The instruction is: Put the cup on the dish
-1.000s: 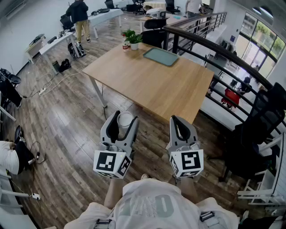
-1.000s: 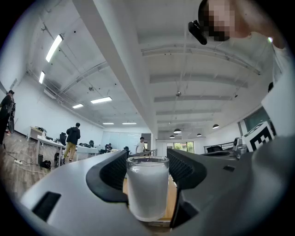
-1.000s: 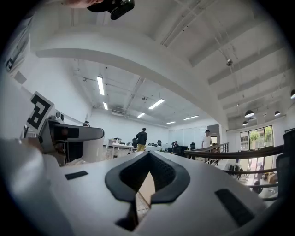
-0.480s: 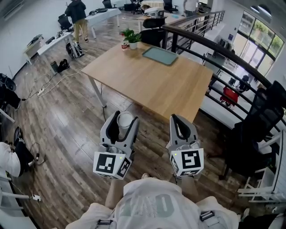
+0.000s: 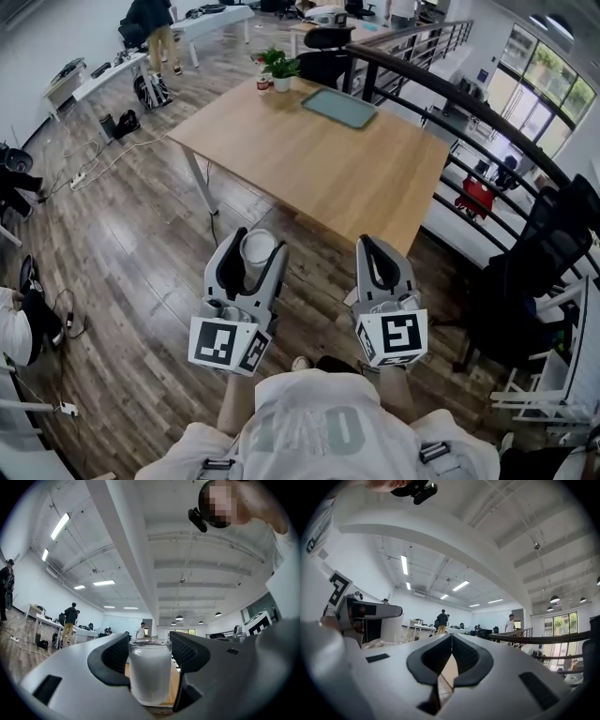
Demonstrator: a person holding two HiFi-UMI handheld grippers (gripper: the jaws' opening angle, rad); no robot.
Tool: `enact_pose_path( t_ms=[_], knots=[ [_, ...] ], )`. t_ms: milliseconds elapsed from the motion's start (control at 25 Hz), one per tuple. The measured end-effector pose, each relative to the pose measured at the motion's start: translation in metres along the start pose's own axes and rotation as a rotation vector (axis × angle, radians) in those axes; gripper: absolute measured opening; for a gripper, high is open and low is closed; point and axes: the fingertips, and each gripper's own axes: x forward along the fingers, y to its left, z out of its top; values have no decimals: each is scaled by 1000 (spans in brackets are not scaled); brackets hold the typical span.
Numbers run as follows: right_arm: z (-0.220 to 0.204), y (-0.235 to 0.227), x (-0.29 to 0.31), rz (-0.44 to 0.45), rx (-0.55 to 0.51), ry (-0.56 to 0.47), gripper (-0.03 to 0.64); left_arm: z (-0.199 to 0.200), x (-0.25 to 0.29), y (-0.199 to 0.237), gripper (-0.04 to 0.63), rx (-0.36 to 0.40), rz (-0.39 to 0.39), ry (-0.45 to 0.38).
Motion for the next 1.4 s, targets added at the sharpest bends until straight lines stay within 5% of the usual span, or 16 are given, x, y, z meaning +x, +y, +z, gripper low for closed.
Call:
enact_pose_path(
  t_ms=[280, 560, 880, 1400],
  knots=[
    [-12, -8, 7, -52, -11, 48, 18, -7, 9, 15, 273, -23, -11, -8],
    [-9, -23, 42, -28, -59, -10, 18, -25, 46, 24, 273, -33, -31, 5],
    [-16, -94, 150, -70, -62, -46, 18, -35, 155, 60, 273, 14, -44, -10],
    [-5, -219, 341, -16, -86, -75, 18, -39, 372, 127, 273, 13, -16, -21]
  ],
)
